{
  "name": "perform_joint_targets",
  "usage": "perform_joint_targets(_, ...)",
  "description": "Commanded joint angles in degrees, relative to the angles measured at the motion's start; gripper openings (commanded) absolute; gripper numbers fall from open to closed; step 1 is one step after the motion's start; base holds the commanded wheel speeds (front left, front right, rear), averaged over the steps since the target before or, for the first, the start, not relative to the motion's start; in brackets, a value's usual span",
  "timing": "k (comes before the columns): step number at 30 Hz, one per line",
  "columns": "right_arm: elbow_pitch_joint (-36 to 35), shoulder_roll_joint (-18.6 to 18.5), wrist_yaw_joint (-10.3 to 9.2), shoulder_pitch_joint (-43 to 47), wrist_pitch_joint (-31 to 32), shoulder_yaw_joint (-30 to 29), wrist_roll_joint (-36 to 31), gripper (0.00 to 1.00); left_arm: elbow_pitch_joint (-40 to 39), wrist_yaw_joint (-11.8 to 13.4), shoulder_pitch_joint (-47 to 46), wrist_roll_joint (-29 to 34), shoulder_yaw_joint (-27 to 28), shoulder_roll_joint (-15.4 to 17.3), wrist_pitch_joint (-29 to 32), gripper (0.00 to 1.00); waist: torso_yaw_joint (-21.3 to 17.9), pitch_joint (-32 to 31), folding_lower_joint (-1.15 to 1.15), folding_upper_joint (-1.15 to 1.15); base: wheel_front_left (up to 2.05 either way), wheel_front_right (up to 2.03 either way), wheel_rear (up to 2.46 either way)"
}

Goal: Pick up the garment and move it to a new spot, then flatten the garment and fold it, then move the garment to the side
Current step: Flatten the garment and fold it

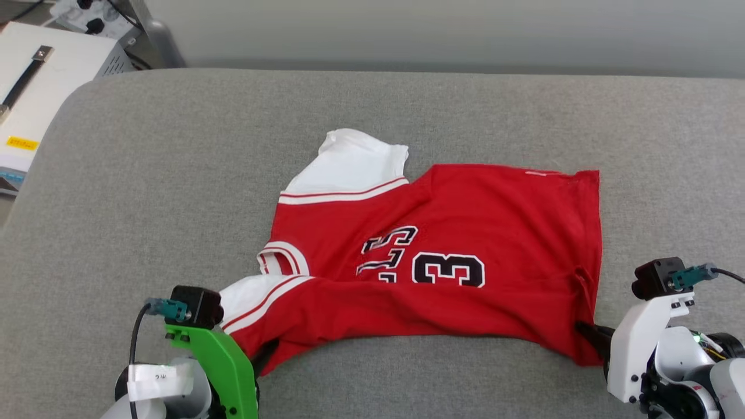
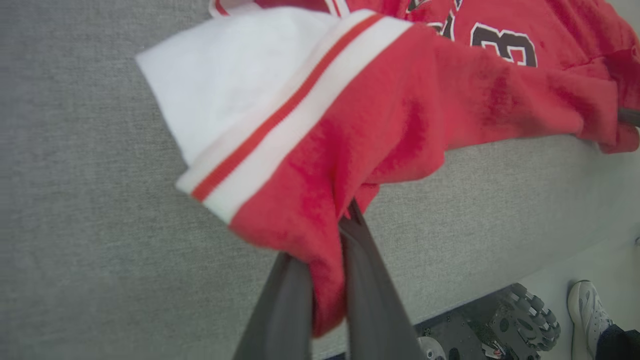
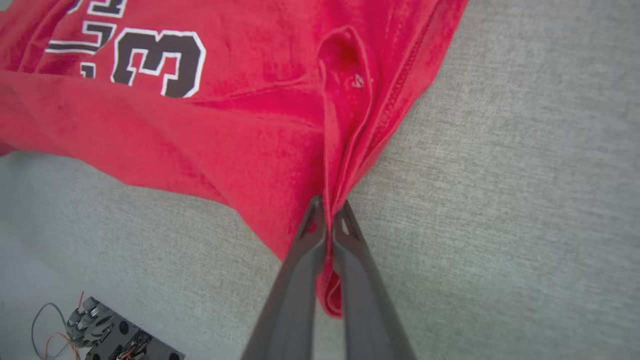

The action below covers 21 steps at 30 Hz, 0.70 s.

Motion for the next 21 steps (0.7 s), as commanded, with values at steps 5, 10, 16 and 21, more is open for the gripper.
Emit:
perform_joint_targets(5,-1.7,0.0,0.02,4.3,0.6,-0.1,0.9,0.00,-2.4,1.9,4.6,-0.5,0.4,2.6,0.9,0.00,0.0,-6.2,0.00,0.00,0.00,0.00,0.00)
perform_joint_targets(10,-3.6,1.2,0.02,9.1,1.8,-2.4,1.9,0.00,-4.2,3.4,8.2,-1.1,0.8,4.6,1.7,0.00,0.3,-8.3,0.00,0.00,0.00,0.00,0.00)
perform_joint_targets(16,-5.6,3.8,0.02,14.8,3.5,-6.1,1.1,0.00,-4.7,4.4,11.5,-2.8,1.0,5.0,2.1,0.00,0.1,-9.2,0.00,0.00,0.00,0.00,0.00)
perform_joint_targets(21,-4.0,6.7,0.02,16.4,1.7,-9.0,-1.0,0.00,-1.7,3.2,10.5,-3.6,0.8,2.8,0.8,0.00,-0.1,-7.8,0.00,0.00,0.00,0.00,0.00)
